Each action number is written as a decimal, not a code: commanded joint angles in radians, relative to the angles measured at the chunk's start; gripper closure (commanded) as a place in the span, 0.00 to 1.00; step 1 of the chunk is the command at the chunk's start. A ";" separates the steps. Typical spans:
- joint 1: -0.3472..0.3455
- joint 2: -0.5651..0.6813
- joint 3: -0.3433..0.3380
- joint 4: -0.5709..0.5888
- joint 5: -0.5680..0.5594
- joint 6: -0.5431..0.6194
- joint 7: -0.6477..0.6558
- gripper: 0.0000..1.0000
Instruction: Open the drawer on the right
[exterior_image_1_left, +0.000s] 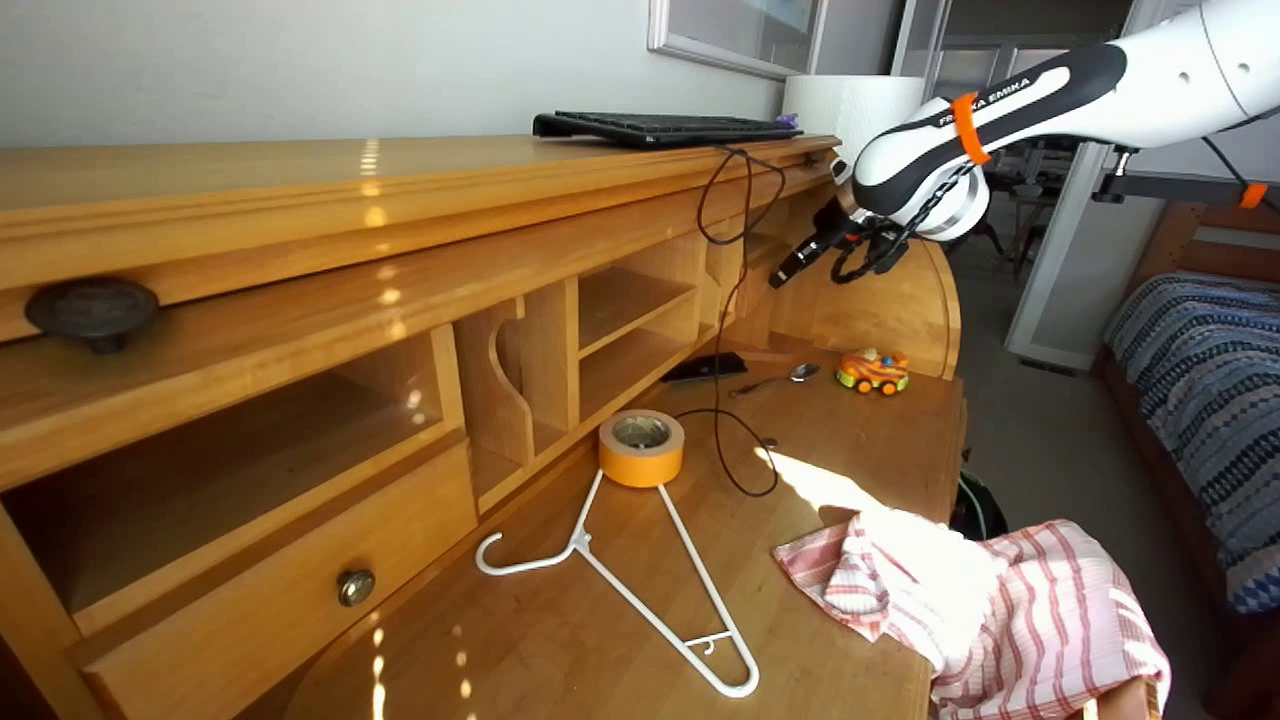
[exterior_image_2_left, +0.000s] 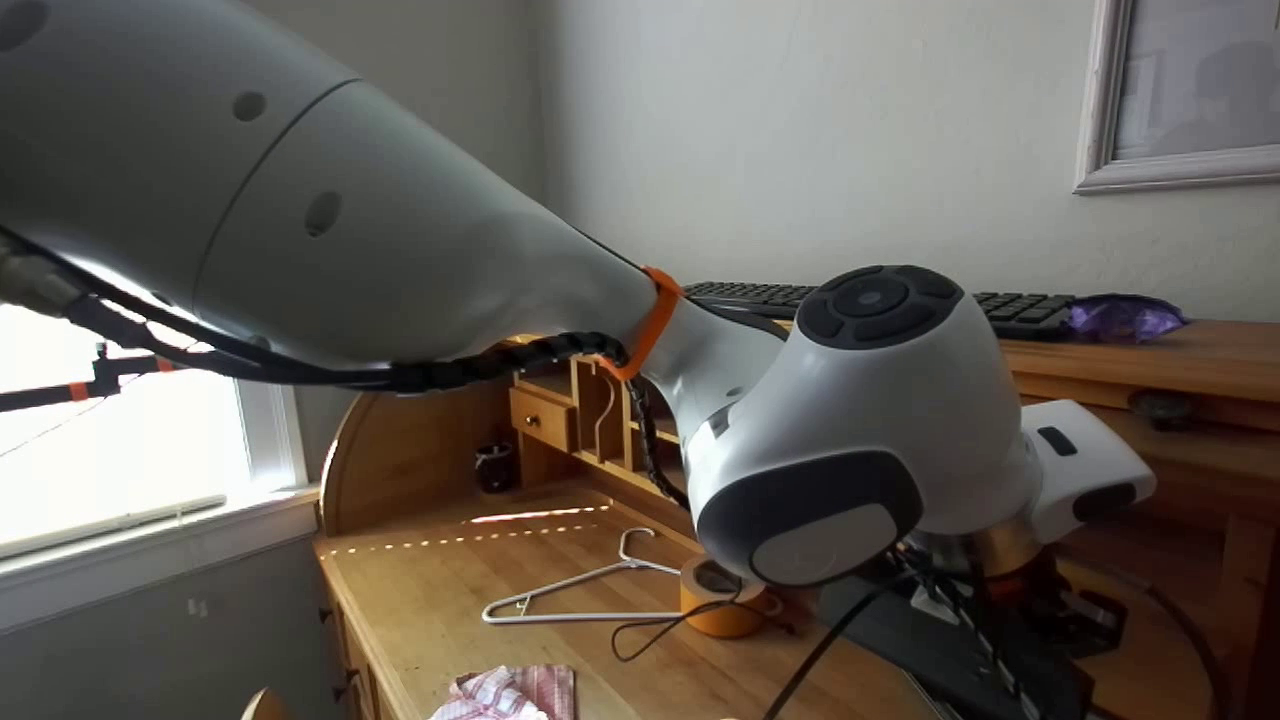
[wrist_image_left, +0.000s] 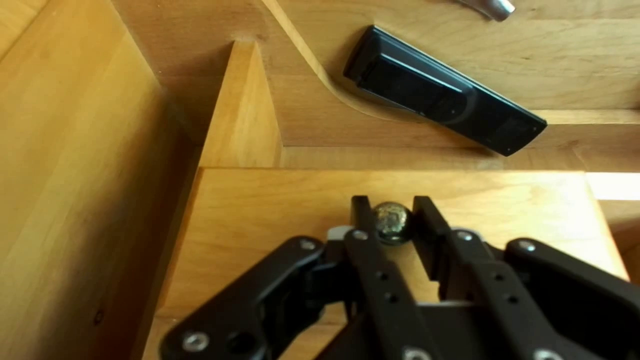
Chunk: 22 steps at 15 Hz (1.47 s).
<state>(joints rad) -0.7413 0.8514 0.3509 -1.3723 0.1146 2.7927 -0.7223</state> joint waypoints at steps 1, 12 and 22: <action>-0.061 -0.044 0.048 -0.094 0.020 0.009 -0.053 0.94; -0.177 -0.157 0.109 -0.292 0.137 0.027 -0.210 0.94; -0.202 -0.211 0.121 -0.397 0.183 0.088 -0.234 0.94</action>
<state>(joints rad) -0.9104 0.6811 0.4505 -1.6921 0.2720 2.8665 -0.9049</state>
